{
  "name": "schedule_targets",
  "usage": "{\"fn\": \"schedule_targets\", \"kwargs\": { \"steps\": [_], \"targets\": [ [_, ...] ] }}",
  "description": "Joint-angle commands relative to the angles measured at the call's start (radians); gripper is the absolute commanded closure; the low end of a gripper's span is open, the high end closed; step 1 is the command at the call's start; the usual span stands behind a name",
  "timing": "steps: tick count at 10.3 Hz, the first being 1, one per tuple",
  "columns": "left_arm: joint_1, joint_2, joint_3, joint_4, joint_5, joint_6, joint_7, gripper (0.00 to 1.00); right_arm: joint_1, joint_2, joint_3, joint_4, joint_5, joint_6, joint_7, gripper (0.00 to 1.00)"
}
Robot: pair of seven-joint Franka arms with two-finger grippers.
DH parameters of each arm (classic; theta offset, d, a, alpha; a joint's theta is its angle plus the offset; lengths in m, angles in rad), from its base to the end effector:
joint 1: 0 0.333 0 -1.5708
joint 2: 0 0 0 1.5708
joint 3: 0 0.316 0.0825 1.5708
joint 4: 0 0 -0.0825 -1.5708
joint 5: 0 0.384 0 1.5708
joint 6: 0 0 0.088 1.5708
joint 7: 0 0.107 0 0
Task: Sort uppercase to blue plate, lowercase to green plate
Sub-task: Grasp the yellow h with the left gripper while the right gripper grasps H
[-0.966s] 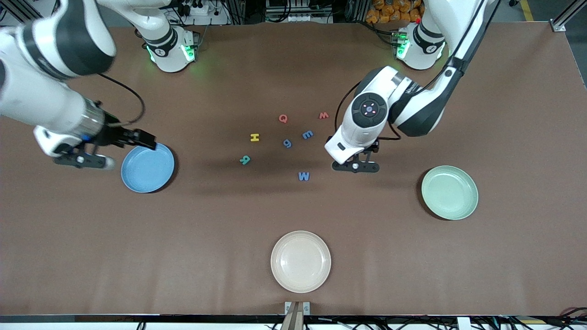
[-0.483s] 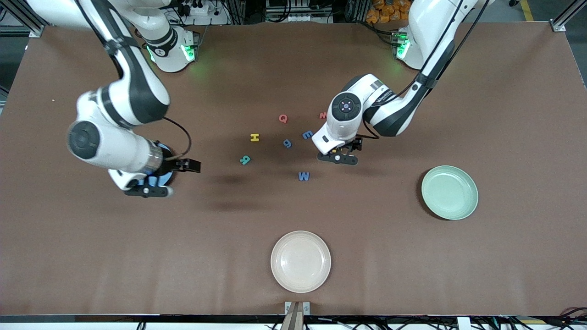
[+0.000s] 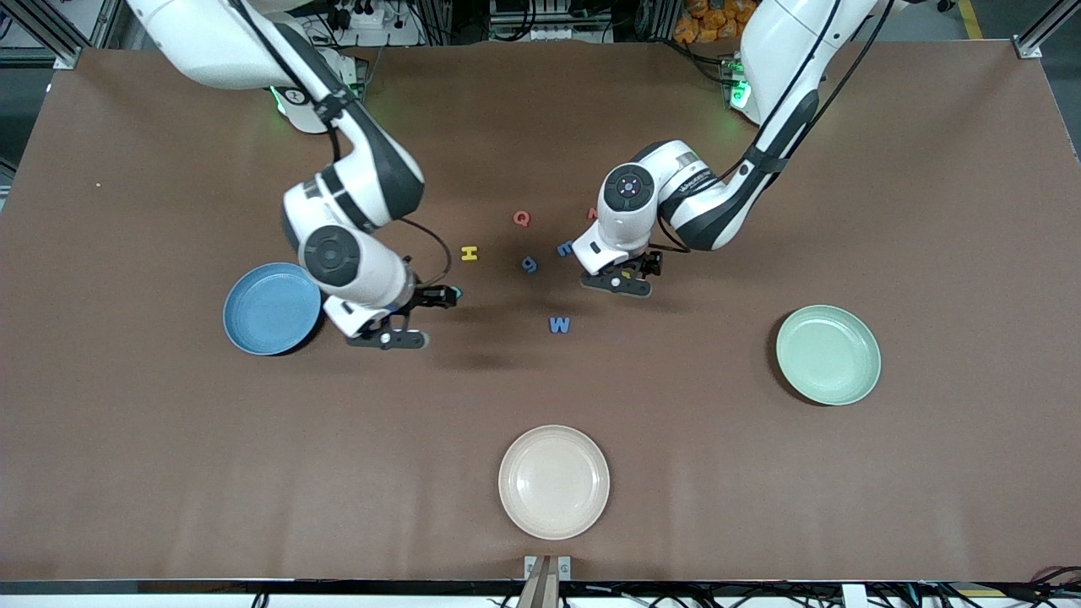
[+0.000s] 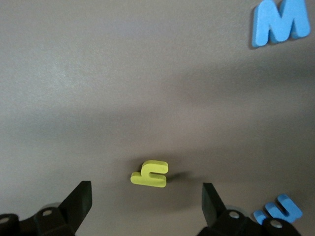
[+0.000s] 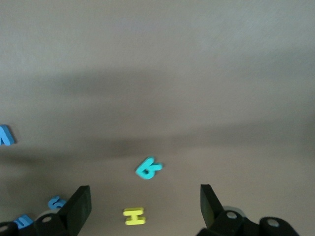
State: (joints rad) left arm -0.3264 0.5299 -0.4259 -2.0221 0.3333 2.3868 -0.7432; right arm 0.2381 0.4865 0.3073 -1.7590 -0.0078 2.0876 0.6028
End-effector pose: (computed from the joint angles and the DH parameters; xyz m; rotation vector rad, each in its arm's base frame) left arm 0.4336 -0.3989 0.1967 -3.0541 0.3441 0.1070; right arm 0.5580 0.3196 0.2917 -3.0838 0.1188 0.2917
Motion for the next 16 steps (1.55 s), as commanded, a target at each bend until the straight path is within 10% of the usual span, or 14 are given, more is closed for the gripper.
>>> {"fn": "schedule_targets", "kwargs": {
  "steps": [1,10,16],
  "targets": [
    [0.003,0.012,-0.005,-0.021,0.039,0.043,-0.047,0.06,0.01,-0.018,0.003,-0.119,-0.021,0.141,0.098,0.02],
    [0.013,0.018,-0.005,-0.056,0.085,0.078,-0.073,0.21,0.072,-0.101,0.052,-0.474,-0.02,0.471,0.229,0.1],
    [0.017,0.022,-0.005,-0.052,0.087,0.094,-0.065,0.24,0.099,-0.074,0.07,-0.482,-0.029,0.503,0.252,0.28]
  ]
}}
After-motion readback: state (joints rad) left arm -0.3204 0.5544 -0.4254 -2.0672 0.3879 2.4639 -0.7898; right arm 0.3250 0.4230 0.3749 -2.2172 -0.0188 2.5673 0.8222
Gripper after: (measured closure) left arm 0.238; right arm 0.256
